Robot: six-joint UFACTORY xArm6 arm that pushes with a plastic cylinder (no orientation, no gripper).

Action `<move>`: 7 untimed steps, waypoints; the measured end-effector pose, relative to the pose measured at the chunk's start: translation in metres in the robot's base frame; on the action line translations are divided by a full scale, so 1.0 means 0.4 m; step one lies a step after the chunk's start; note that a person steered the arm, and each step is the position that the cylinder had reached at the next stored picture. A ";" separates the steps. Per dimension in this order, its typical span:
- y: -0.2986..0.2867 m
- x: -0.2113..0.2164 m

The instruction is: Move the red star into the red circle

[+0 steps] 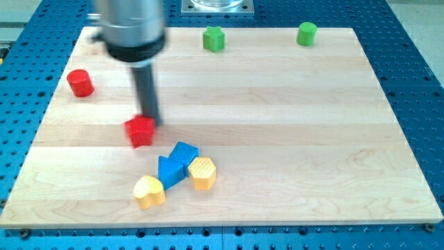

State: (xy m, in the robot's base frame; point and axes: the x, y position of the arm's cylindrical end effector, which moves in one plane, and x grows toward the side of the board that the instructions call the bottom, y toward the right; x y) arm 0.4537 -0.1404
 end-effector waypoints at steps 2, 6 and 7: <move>0.140 0.024; -0.035 0.176; -0.257 0.037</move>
State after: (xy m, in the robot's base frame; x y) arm 0.4684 -0.2431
